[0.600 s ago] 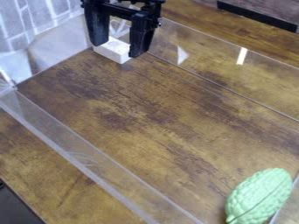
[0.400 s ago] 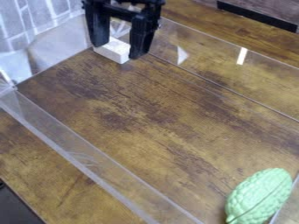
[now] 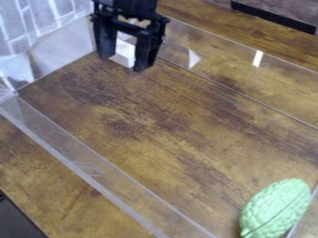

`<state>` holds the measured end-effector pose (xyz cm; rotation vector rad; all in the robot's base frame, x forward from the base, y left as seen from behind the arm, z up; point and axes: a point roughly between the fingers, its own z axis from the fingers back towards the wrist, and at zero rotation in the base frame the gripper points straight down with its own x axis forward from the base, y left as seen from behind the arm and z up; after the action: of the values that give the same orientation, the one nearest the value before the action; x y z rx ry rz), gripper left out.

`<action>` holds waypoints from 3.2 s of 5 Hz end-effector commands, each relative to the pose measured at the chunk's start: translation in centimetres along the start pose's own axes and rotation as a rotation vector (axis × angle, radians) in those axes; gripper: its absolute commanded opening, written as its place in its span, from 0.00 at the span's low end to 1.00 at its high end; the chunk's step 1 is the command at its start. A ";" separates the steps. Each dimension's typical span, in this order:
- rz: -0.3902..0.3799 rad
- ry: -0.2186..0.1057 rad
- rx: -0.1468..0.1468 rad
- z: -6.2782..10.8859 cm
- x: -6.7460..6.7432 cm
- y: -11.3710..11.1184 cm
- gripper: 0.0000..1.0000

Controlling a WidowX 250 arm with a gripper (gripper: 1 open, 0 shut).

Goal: Put the white object in the blue tray

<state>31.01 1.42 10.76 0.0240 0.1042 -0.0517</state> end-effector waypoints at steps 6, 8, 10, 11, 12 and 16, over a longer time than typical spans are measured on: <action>0.001 -0.050 -0.002 -0.1 2.8 1.7 1.00; -0.002 -0.046 -0.010 -0.3 3.3 1.5 1.00; 0.000 -0.052 -0.019 0.0 3.5 1.7 1.00; 0.001 -0.055 -0.022 0.2 3.6 1.7 1.00; -0.001 -0.052 -0.024 0.0 3.6 1.8 1.00; -0.004 -0.044 -0.032 -0.4 3.7 2.0 1.00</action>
<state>33.77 2.57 8.32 -0.0153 0.1249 -0.0669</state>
